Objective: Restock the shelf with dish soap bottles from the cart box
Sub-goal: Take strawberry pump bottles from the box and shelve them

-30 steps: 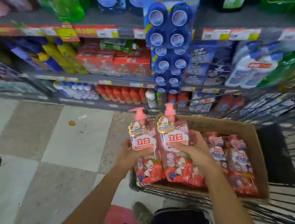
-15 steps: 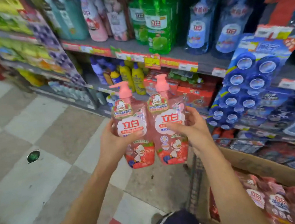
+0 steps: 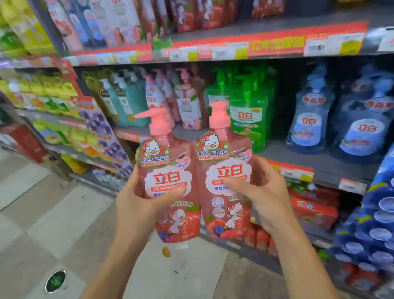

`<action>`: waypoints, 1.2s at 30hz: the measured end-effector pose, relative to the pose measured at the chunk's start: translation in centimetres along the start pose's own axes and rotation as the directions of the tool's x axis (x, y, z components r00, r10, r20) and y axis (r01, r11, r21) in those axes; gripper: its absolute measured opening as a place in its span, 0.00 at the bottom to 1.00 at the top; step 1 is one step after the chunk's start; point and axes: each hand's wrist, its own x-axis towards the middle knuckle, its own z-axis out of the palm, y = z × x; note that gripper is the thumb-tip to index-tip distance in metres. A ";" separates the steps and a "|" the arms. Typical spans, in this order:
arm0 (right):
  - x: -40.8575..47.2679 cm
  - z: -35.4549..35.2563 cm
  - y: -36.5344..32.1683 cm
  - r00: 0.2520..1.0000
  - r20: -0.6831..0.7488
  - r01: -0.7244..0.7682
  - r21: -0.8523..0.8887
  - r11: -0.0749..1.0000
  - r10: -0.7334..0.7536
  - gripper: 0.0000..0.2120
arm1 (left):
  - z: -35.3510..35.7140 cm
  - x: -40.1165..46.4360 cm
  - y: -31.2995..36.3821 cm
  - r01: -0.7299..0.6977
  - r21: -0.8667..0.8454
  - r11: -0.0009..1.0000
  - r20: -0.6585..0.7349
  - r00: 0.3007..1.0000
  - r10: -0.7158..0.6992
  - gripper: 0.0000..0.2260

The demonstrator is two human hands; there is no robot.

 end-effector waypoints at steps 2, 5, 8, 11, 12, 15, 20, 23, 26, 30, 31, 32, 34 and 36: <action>2.8 0.9 -1.4 1.000 -0.004 0.031 0.011 0.999 -0.031 0.25 | 0.4 3.3 1.5 -0.039 -0.002 0.999 0.018 0.999 0.039 0.34; 7.0 2.5 -3.8 0.995 -0.006 0.105 0.013 0.994 -0.105 0.29 | 0.9 8.2 4.0 -0.126 0.002 0.992 0.022 0.992 0.126 0.31; 10.7 4.1 -6.5 0.985 0.004 0.173 -0.028 0.984 -0.173 0.33 | 1.1 12.4 6.3 -0.215 0.013 0.977 0.028 0.976 0.214 0.28; 13.8 5.4 -9.2 0.972 0.027 0.233 -0.056 0.971 -0.232 0.33 | 1.2 15.8 8.1 -0.264 0.011 0.964 0.018 0.964 0.264 0.24; 14.8 6.0 -10.2 0.966 0.031 0.257 -0.066 0.964 -0.255 0.32 | 1.3 16.9 8.7 -0.280 0.003 0.960 0.024 0.960 0.280 0.24; 17.5 7.6 -12.7 0.947 0.033 0.321 -0.069 0.945 -0.319 0.29 | 1.4 20.3 10.8 -0.334 0.000 0.943 0.046 0.942 0.334 0.24; 21.7 10.1 -15.6 0.930 0.006 0.368 -0.047 0.929 -0.368 0.30 | 1.5 26.4 13.4 -0.402 -0.035 0.915 0.041 0.914 0.403 0.25; 24.5 11.8 -17.6 0.913 -0.024 0.406 -0.040 0.913 -0.407 0.31 | 1.8 30.5 15.5 -0.453 -0.073 0.888 0.076 0.886 0.458 0.27; 27.6 13.2 -18.7 0.896 -0.066 0.438 -0.040 0.898 -0.440 0.33 | 2.0 34.5 17.3 -0.487 -0.106 0.867 0.110 0.861 0.496 0.27; 31.5 15.1 -19.9 0.848 -0.142 0.500 -0.107 0.860 -0.511 0.38 | 2.5 40.1 18.6 -0.527 -0.158 0.835 0.164 0.819 0.549 0.26; 32.5 15.5 -20.3 0.841 -0.159 0.506 -0.110 0.855 -0.518 0.38 | 2.7 41.5 18.9 -0.532 -0.179 0.827 0.173 0.811 0.559 0.27; 33.3 15.8 -20.7 0.833 -0.172 0.511 -0.124 0.851 -0.526 0.38 | 2.9 42.8 19.2 -0.538 -0.200 0.819 0.183 0.801 0.570 0.27; 34.7 16.6 -21.3 0.818 -0.191 0.518 -0.168 0.839 -0.543 0.38 | 3.5 45.1 19.7 -0.554 -0.227 0.801 0.201 0.778 0.596 0.29; 35.9 17.2 -21.7 0.806 -0.211 0.520 -0.193 0.832 -0.553 0.38 | 3.9 47.4 19.9 -0.560 -0.257 0.787 0.215 0.761 0.612 0.29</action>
